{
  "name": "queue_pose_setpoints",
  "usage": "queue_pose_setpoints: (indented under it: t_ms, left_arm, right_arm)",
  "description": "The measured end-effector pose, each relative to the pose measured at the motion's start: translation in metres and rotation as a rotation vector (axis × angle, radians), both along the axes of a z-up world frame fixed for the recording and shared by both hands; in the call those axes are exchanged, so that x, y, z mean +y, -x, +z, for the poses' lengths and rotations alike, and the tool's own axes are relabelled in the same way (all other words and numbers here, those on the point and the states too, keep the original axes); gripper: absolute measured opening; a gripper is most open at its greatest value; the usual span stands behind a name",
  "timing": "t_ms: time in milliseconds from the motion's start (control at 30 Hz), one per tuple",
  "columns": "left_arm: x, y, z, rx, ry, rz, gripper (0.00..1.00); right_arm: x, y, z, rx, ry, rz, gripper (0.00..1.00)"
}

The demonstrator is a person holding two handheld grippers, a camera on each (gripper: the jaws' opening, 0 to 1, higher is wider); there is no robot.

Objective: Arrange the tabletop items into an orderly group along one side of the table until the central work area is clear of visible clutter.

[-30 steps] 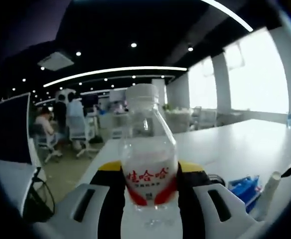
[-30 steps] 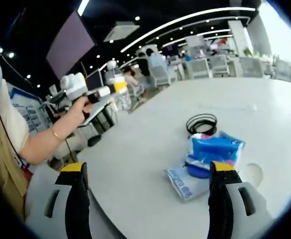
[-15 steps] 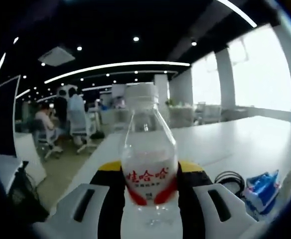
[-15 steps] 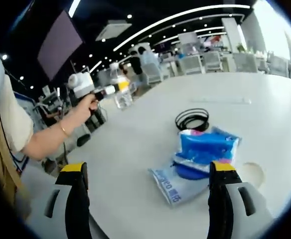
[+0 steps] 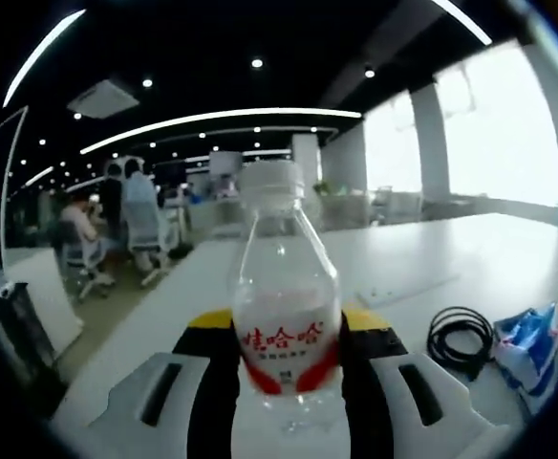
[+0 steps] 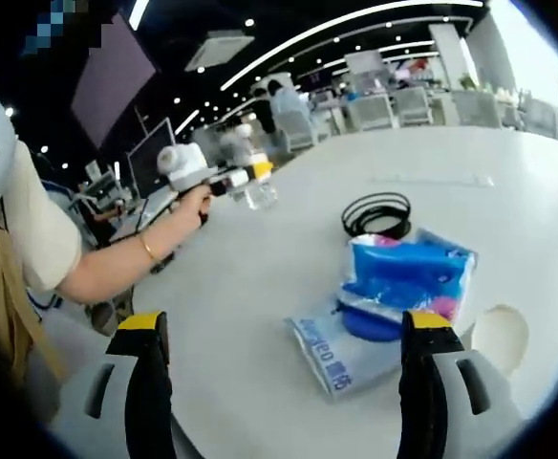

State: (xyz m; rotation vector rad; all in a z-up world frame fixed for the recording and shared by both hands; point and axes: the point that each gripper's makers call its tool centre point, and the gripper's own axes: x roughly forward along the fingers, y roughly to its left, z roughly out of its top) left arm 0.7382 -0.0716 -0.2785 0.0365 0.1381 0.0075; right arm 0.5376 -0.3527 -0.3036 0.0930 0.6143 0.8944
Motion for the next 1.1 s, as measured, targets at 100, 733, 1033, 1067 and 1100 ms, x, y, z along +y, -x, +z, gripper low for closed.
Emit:
queue_pose_setpoints:
  t_ms: [100, 733, 1033, 1067, 1100]
  left_arm:
    - [0.0, -0.003, -0.008, 0.009, 0.004, 0.002, 0.37]
    - [-0.006, -0.001, -0.028, -0.012, -0.01, -0.004, 0.38]
    - [-0.014, 0.014, -0.029, 0.005, -0.044, 0.006, 0.39]
    - [-0.015, 0.015, -0.029, 0.006, -0.047, 0.008, 0.39]
    - [-0.017, 0.017, -0.03, 0.007, -0.053, 0.008, 0.39]
  right_arm:
    - [-0.003, -0.002, -0.002, 0.003, 0.004, -0.005, 1.0]
    - [-0.003, 0.003, -0.008, 0.08, -0.039, -0.008, 1.0]
    - [-0.003, -0.002, -0.007, 0.075, -0.042, -0.022, 1.0]
    - [-0.005, -0.003, -0.005, 0.069, -0.044, -0.031, 1.0]
    - [-0.005, -0.004, -0.004, 0.064, -0.046, -0.033, 1.0]
